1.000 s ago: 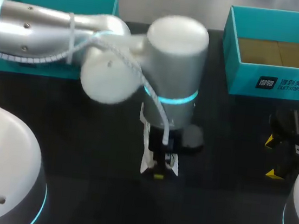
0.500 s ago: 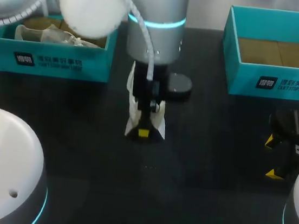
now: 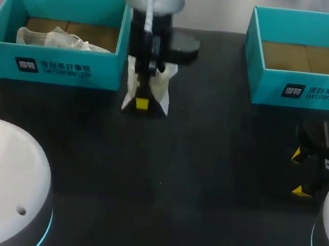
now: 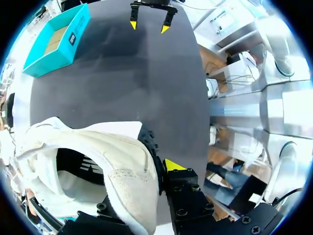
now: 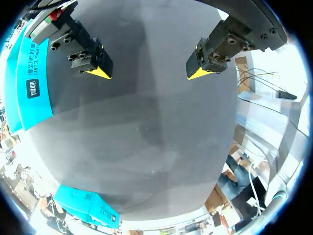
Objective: Take the shoe out of the shoebox, open the shoe tongue, remove and reinsert the insole, then place the shoe into the shoebox
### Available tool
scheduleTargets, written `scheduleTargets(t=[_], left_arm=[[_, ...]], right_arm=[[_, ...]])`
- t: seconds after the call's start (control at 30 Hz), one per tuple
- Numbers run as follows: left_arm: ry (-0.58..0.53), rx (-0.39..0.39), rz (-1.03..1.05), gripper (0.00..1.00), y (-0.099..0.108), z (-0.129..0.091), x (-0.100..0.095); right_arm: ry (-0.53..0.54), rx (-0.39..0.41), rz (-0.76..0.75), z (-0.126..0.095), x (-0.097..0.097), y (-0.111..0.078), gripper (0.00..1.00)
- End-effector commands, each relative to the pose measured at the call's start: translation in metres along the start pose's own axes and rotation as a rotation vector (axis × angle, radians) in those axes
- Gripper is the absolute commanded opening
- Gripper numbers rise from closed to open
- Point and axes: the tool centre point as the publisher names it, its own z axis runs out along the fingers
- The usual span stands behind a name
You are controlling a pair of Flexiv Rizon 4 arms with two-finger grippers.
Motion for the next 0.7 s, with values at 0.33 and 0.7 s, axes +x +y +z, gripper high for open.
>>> scheduleTargets(t=[0.33,0.7], left_arm=[[0.102,-0.046,-0.008,0.00,0.032,-0.073,-0.065],[0.114,-0.047,-0.019,0.00,0.051,-0.087,-0.090]], right_arm=[[-0.003,0.001,0.000,0.001,0.001,0.000,1.00],[-0.003,0.001,0.000,0.001,0.001,0.000,1.00]])
